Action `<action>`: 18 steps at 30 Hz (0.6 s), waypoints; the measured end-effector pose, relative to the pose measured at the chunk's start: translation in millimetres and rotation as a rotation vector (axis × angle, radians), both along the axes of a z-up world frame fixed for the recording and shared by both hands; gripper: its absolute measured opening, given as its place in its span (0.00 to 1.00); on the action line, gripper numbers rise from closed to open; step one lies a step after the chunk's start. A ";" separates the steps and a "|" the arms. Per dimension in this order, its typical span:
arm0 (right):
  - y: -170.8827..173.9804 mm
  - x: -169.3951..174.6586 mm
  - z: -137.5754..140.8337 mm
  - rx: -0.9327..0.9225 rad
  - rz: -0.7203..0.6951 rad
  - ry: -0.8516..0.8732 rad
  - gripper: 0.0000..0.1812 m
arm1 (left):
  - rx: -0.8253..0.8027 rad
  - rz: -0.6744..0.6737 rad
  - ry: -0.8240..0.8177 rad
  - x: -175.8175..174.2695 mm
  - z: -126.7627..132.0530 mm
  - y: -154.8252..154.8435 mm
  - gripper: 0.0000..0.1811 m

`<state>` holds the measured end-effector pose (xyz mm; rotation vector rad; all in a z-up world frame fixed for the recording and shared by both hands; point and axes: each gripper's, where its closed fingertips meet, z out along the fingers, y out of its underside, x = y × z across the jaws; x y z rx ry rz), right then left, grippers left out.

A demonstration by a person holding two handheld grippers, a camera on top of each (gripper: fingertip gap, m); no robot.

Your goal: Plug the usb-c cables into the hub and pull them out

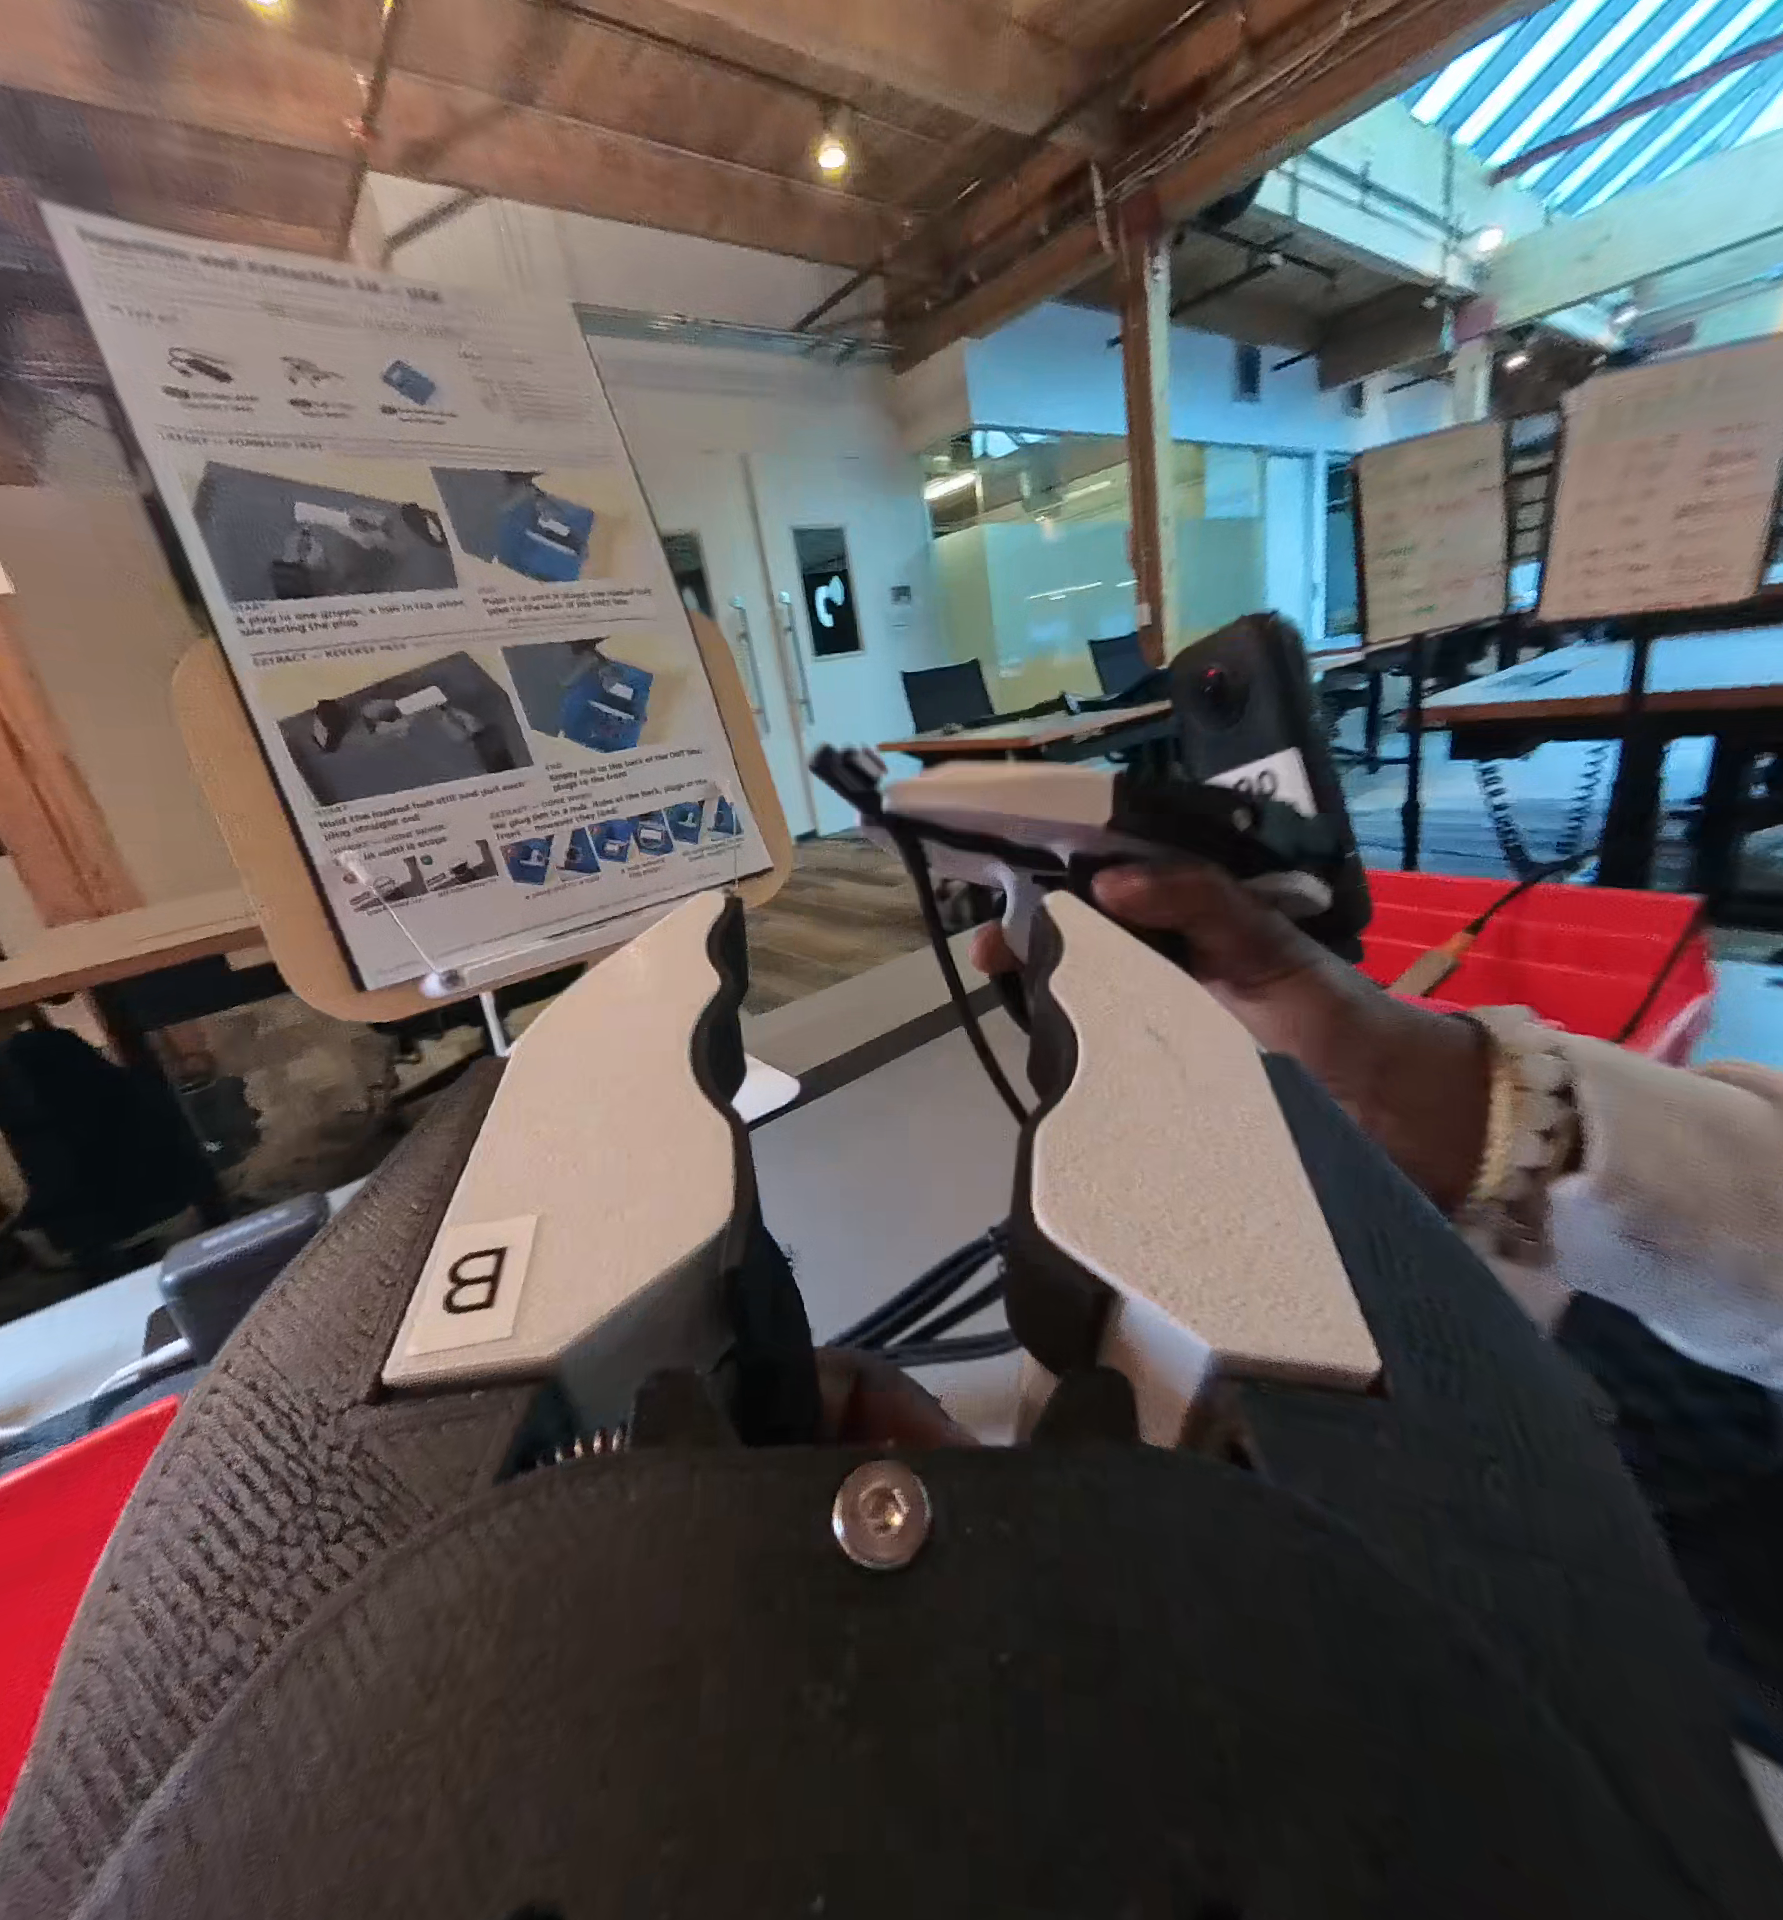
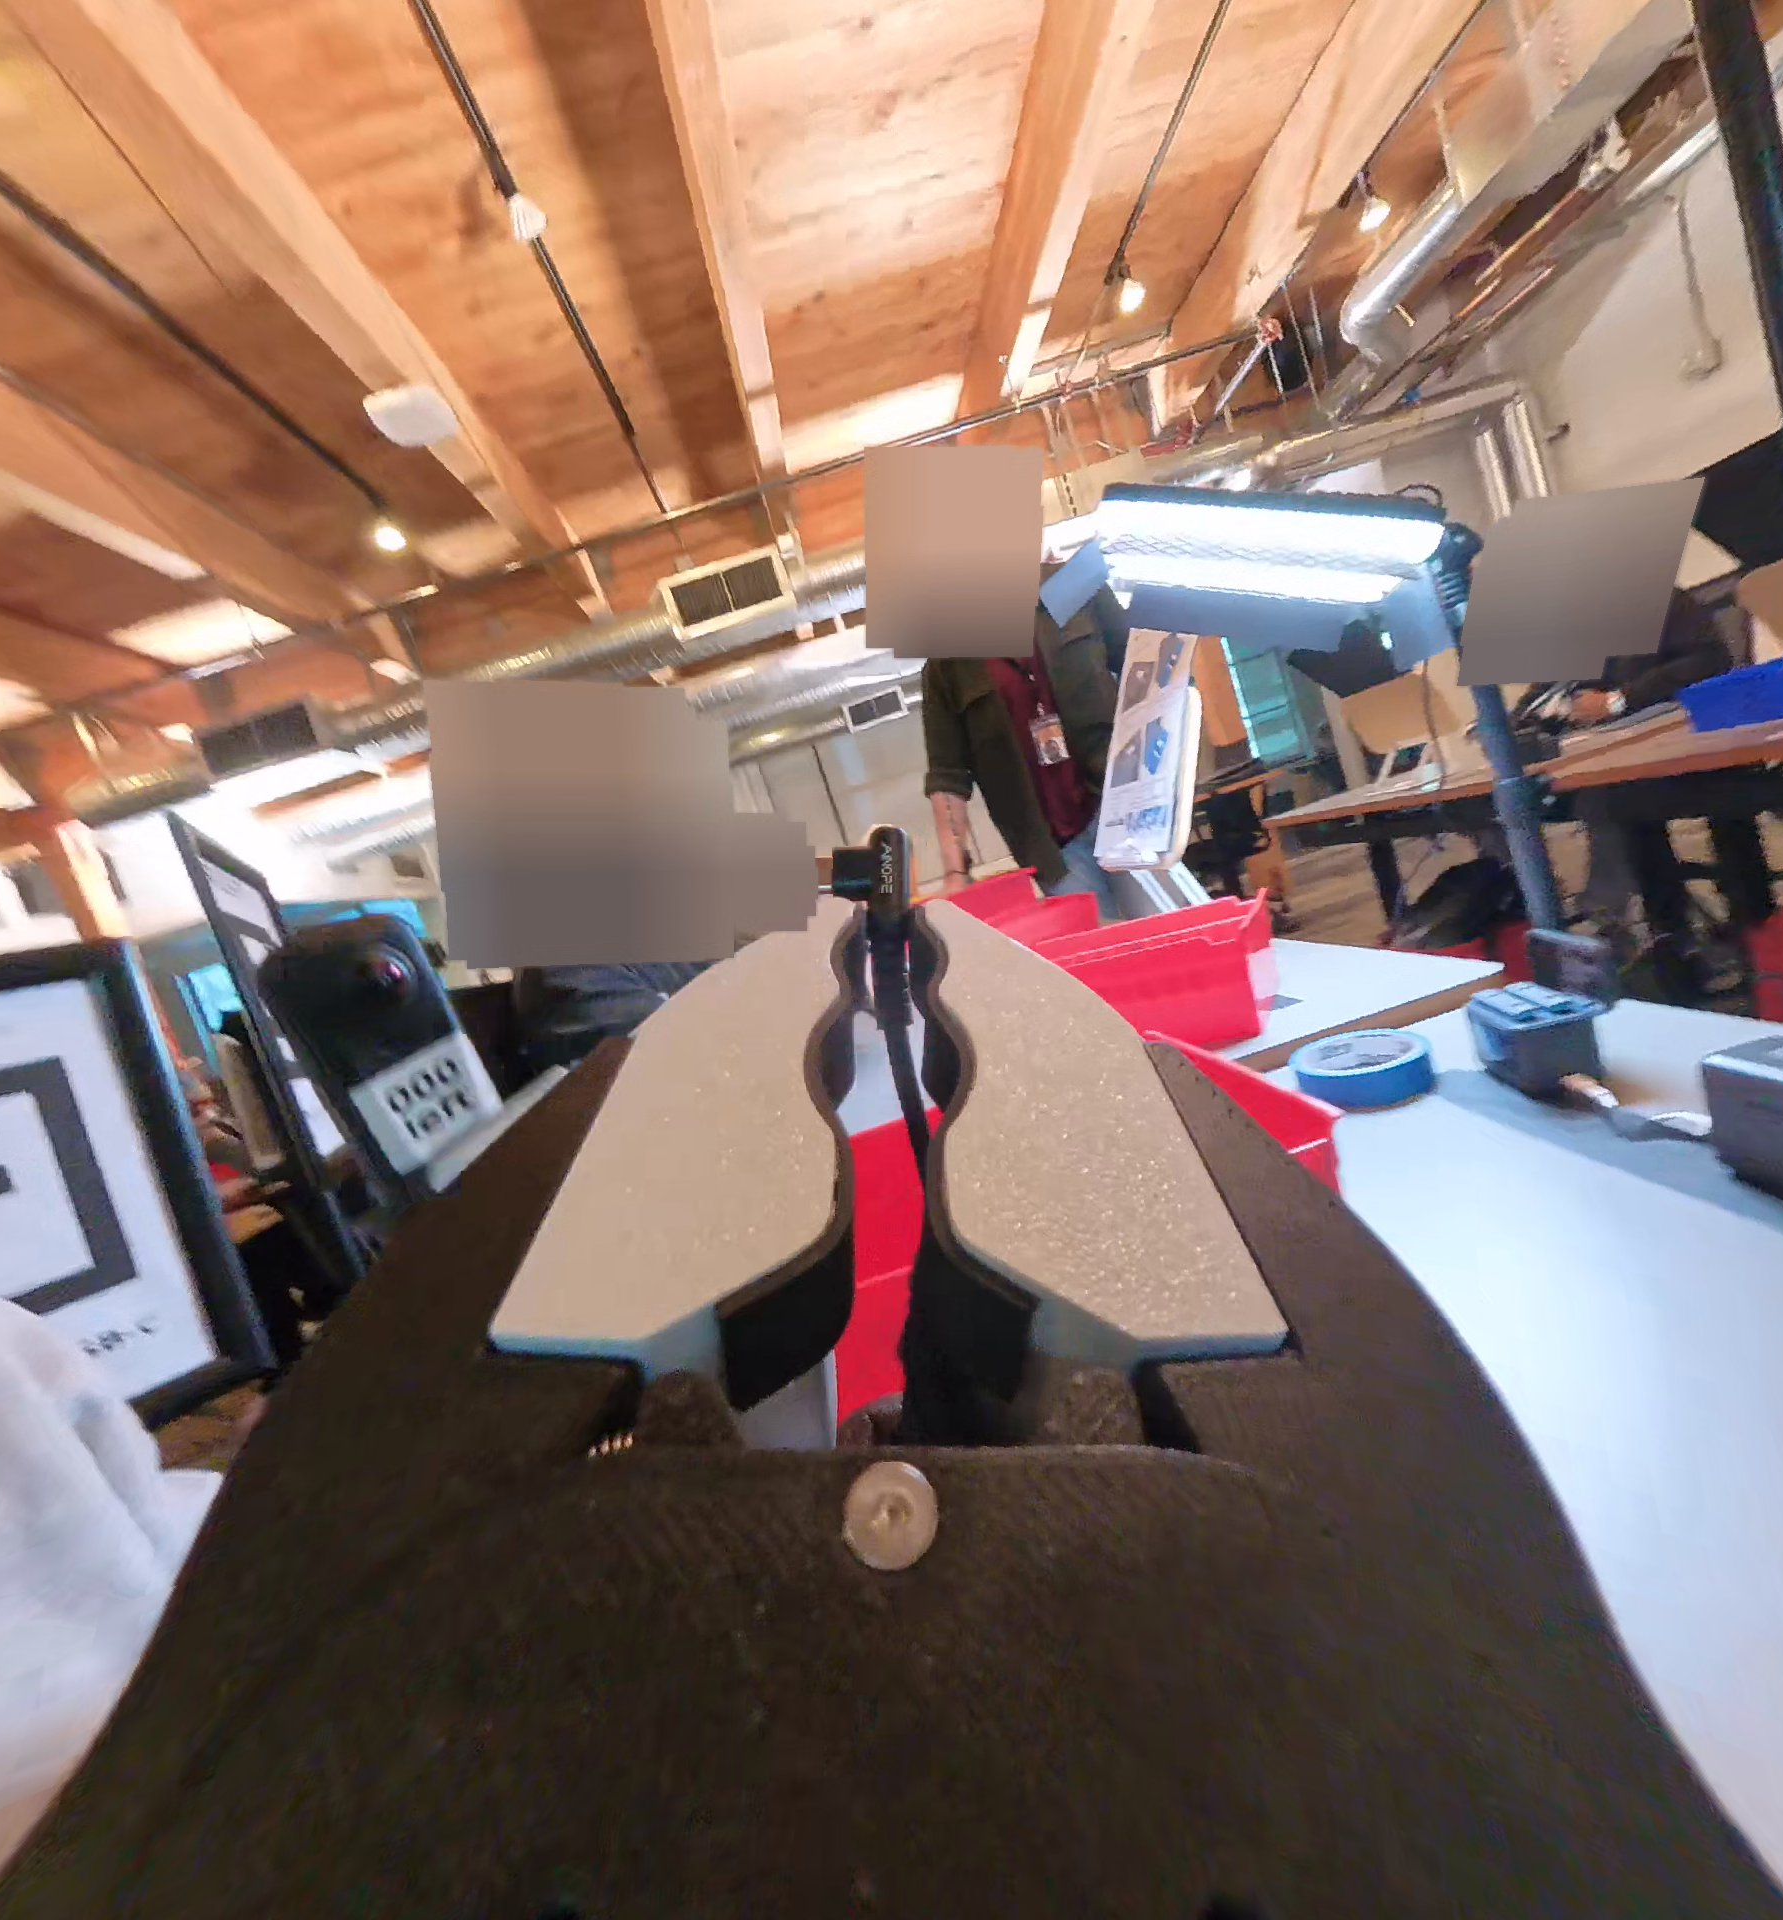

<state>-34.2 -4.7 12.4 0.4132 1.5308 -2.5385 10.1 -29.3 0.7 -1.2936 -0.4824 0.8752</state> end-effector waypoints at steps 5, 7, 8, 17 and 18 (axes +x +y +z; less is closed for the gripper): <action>-1.4 17.0 -9.4 0.031 0.052 -0.038 0.04 | 0.008 -0.047 -0.065 -26.7 -26.2 42.6 0.25; -4.5 24.5 -14.4 0.081 0.060 -0.004 0.04 | 0.048 -0.106 -0.087 -28.4 -22.7 47.9 0.18; -6.2 28.9 -15.7 0.098 0.072 0.012 0.04 | 0.052 -0.139 -0.115 -29.8 -24.2 50.2 0.14; 10.9 37.7 -36.4 0.241 -0.011 0.062 0.09 | -0.276 0.095 0.033 -33.5 -44.0 34.1 0.02; 16.7 38.2 -37.9 0.259 -0.052 0.071 0.13 | -0.318 0.182 0.092 -34.0 -40.7 28.2 0.02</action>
